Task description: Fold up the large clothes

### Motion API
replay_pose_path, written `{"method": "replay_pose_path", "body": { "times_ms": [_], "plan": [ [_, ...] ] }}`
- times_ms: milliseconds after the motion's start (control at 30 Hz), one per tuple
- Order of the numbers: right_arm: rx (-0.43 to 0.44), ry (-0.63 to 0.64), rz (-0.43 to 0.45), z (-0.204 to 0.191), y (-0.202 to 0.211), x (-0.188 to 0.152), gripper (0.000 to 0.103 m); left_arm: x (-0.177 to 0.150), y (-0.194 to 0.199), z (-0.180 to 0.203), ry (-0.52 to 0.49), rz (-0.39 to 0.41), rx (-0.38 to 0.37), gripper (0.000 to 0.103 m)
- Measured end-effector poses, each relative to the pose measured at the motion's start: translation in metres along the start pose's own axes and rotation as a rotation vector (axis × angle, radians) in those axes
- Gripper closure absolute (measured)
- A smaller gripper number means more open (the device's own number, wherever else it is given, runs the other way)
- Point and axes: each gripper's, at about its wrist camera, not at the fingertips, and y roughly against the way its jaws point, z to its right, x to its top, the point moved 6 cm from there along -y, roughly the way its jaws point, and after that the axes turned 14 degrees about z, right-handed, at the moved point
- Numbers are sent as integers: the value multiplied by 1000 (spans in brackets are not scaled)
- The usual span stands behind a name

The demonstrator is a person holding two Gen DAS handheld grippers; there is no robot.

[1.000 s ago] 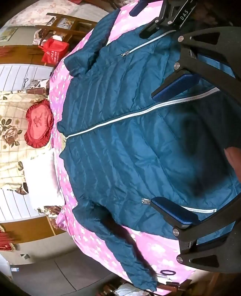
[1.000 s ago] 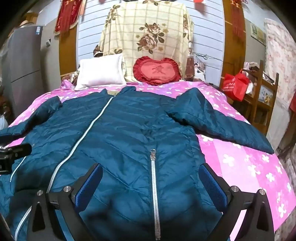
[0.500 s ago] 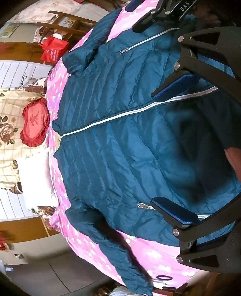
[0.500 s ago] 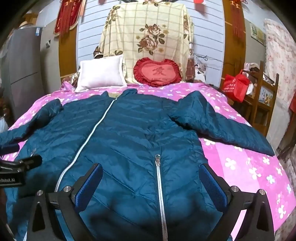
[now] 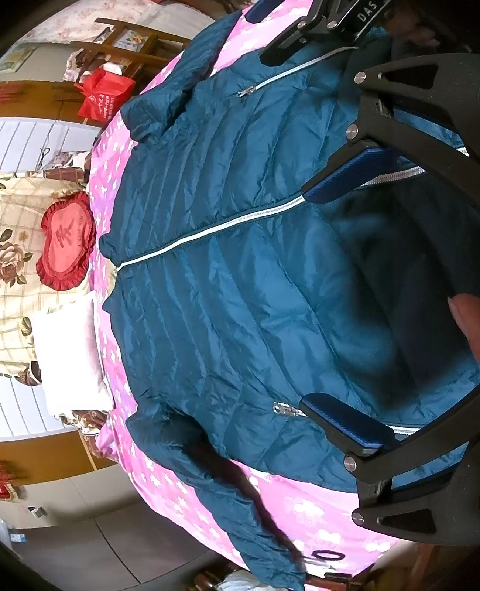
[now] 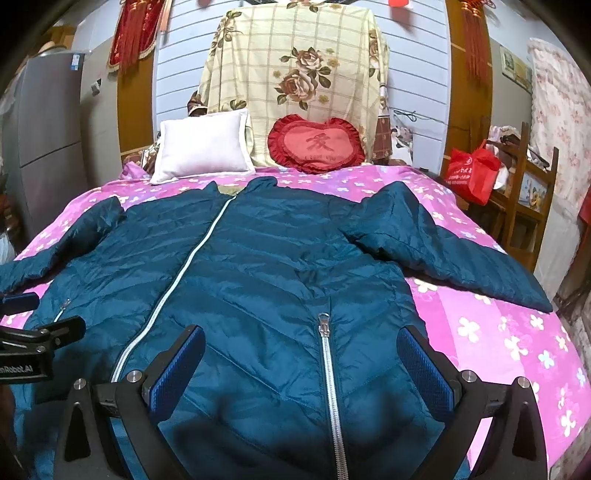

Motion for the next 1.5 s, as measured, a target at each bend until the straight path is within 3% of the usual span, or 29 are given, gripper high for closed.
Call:
{"method": "replay_pose_path", "body": {
  "times_ms": [300,667,833,967,1333,1500],
  "plan": [
    [-5,10,-7,-6,-1,0,0,0,-9,-4,16,-11,-14,0],
    [-89,-2,-69,11,-12,-8,0,25,-29,-25,84,90,-78,0],
    [-112,-7,-105,18,-17,-13,0,14,-57,-22,1,10,-53,0],
    [-127,-9,-129,20,-21,-16,0,-9,-75,-23,26,-70,-56,0],
    [-128,-3,-147,18,-26,-16,0,-14,-81,-27,73,-77,-85,0],
    [-126,-8,-151,17,-27,-16,0,-16,-82,-23,39,-94,-57,0]
  ]
}}
